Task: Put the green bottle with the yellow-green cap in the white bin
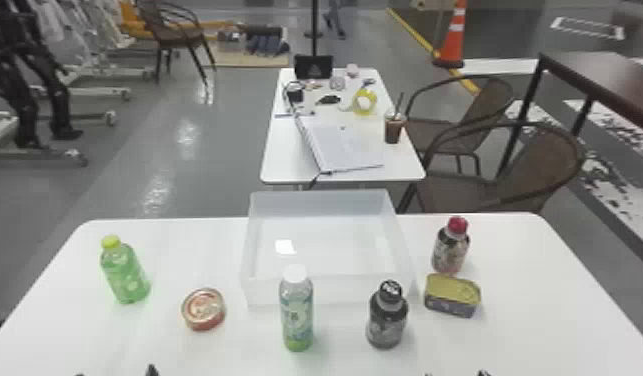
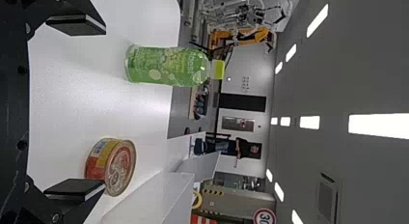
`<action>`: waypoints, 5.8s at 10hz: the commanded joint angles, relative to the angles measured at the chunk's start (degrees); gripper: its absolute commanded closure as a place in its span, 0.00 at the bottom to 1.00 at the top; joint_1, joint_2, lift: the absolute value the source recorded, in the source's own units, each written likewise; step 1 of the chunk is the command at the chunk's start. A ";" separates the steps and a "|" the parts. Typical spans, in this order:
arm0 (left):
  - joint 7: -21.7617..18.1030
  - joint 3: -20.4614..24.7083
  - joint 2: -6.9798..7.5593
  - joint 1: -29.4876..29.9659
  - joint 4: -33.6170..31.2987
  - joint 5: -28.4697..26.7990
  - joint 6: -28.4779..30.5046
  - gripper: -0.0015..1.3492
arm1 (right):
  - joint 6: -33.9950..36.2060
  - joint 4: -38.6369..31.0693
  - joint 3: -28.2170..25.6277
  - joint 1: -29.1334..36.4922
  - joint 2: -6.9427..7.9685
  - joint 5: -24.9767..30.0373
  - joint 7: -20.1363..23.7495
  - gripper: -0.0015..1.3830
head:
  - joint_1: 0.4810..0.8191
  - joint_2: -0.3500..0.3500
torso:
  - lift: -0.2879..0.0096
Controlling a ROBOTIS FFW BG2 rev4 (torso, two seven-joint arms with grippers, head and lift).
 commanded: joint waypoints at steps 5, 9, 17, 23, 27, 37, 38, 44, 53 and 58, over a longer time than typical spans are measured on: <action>0.00 0.00 -0.15 -0.09 0.00 -0.04 0.19 0.13 | 0.01 -0.09 0.00 0.00 0.00 0.00 0.00 0.24 | 0.20 0.50 | 0.63; 0.00 0.44 -0.15 -3.16 1.85 0.22 2.56 0.13 | 0.01 0.00 0.00 0.00 0.00 -0.09 0.00 0.24 | 0.20 0.50 | 0.63; 0.17 2.90 -0.15 -19.95 15.56 0.22 5.02 0.13 | 0.01 0.26 0.09 -0.35 0.00 0.00 0.09 0.24 | 0.20 0.50 | 0.63; 2.02 4.31 2.81 -30.06 23.91 -0.92 9.86 0.13 | -0.08 0.53 0.27 -0.88 0.00 0.09 0.09 0.24 | 0.20 0.50 | 0.63; 2.02 4.04 5.10 -35.77 29.97 -1.53 13.02 0.12 | -0.08 0.62 0.27 -0.97 0.09 0.09 0.09 0.24 | 0.20 0.50 | 0.63; 2.02 4.66 7.29 -39.37 35.51 -8.21 11.00 0.49 | -0.17 0.70 0.27 -0.97 0.27 0.09 0.09 0.24 | 0.20 0.50 | 0.63; 1.76 3.34 7.21 -37.70 32.26 -8.56 9.68 0.49 | -0.17 0.70 0.27 -0.97 0.27 0.00 0.09 0.24 | 0.20 0.50 | 0.63; -1.85 -7.73 2.64 -29.71 7.47 -9.36 14.69 0.49 | -0.08 0.88 0.27 -0.97 0.27 -0.18 0.09 0.24 | 0.20 0.50 | 0.63; -16.97 -27.16 4.83 -46.76 19.25 -27.90 27.79 0.48 | -0.08 1.49 0.62 -1.76 0.27 -0.18 0.09 0.24 | 0.20 0.50 | 0.63; -15.91 -27.51 5.98 -47.37 18.37 -33.44 23.74 0.22 | -0.17 1.49 0.71 -1.76 0.27 -0.26 0.09 0.24 | 0.20 0.50 | 0.63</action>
